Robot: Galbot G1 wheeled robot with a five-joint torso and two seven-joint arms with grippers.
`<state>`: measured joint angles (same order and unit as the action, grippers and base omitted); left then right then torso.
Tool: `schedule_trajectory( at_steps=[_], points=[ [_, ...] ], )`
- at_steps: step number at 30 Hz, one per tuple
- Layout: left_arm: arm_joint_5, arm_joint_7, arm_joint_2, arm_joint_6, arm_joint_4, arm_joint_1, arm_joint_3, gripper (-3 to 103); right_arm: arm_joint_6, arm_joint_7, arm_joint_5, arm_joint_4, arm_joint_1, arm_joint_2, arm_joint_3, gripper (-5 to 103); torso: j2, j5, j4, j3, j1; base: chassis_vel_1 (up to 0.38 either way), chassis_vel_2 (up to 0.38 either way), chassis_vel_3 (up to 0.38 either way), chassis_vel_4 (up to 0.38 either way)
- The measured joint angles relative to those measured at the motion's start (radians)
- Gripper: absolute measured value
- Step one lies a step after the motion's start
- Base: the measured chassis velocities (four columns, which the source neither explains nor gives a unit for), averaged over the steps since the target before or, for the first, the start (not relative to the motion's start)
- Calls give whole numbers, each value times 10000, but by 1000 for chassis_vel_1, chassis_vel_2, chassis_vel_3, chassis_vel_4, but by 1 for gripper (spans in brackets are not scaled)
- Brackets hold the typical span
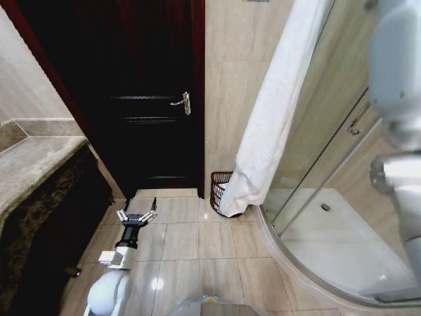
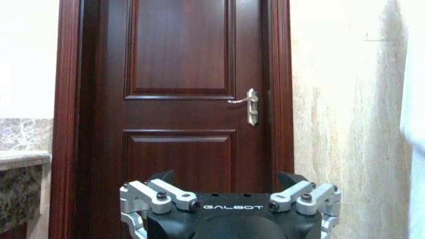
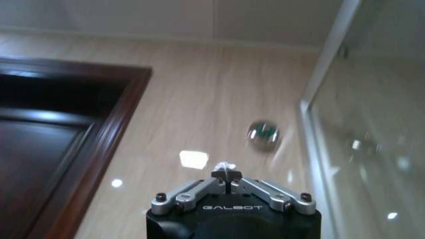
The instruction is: Discard the used towel into the hamper.
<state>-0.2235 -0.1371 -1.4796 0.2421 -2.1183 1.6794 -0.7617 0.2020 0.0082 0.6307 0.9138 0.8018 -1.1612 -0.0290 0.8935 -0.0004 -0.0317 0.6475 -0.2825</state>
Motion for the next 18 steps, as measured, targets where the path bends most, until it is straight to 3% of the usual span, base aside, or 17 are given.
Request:
schedule_trajectory(
  at_steps=[8,13,18],
  points=[
    [-126,-12,68,89,58,-54,-6,100,-369,-610,-366,-2399,2268,-614,-540,0,-2,7,7,-6,5,0,0,0,0],
    [-131,-20,61,118,98,-112,65,100,-203,-628,-366,-2492,2451,-683,-685,0,-3,-4,2,-7,6,0,0,0,0],
    [-291,94,69,140,99,-377,199,100,167,-488,-175,-1563,1725,-360,-865,0,-10,10,4,-4,4,0,0,0,0]
  ],
)
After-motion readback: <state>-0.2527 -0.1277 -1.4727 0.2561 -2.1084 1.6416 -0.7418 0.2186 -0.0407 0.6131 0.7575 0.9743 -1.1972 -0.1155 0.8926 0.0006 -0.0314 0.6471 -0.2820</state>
